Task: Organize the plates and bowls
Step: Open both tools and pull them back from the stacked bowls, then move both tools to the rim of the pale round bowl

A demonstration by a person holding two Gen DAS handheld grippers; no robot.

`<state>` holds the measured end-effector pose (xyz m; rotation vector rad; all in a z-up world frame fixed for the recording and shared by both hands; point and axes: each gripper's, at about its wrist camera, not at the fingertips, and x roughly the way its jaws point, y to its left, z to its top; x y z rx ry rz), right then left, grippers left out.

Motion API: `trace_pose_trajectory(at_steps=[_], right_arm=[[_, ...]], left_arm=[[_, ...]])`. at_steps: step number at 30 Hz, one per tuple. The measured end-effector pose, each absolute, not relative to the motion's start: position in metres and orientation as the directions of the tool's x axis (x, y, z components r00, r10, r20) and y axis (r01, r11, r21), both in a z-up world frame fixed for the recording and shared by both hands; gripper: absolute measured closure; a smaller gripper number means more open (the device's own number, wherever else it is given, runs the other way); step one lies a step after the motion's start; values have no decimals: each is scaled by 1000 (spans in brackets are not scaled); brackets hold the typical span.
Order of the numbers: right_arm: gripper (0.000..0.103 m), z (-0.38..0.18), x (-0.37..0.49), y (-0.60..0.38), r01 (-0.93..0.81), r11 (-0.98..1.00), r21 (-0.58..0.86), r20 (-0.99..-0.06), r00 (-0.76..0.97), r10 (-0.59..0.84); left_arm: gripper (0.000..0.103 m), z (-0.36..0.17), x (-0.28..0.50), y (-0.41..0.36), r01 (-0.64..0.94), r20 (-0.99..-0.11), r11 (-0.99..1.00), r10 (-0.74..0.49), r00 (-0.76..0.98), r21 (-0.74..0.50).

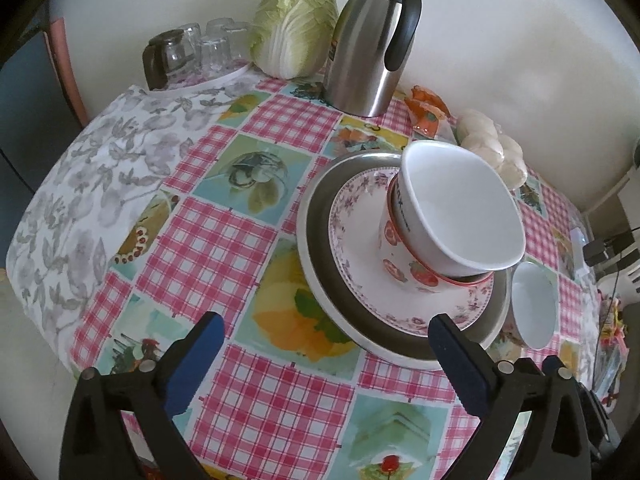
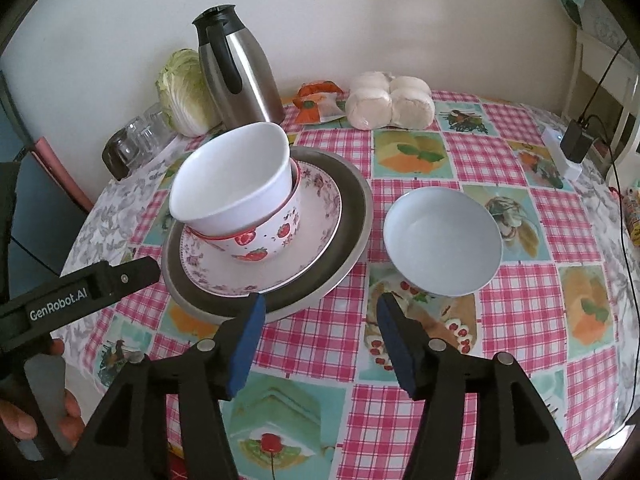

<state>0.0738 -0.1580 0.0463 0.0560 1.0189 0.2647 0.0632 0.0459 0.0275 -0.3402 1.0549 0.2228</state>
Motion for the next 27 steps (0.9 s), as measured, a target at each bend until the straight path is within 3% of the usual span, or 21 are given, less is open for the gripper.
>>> trace_pose_trajectory(at_steps=[3,12,16,27], right_arm=[[31,46,74,-158,-201,964,174,-835,489,253],[29,44,75,-161,-200,966,164,-841,483,243],[17,43,77,-166,-186,969,162,-845,481,234],[12,44,80,-174,-174,968,183,-829,502,247]], left_arm=[[0,26,61,44,-344,-879,927,37,476,-147],[0,22,58,48,-390,-884,909,59,464,-144],[0,21,58,49,-408,-885,903,73,460,-137],[0,21,58,46,-421,-882,897,86,464,-134]])
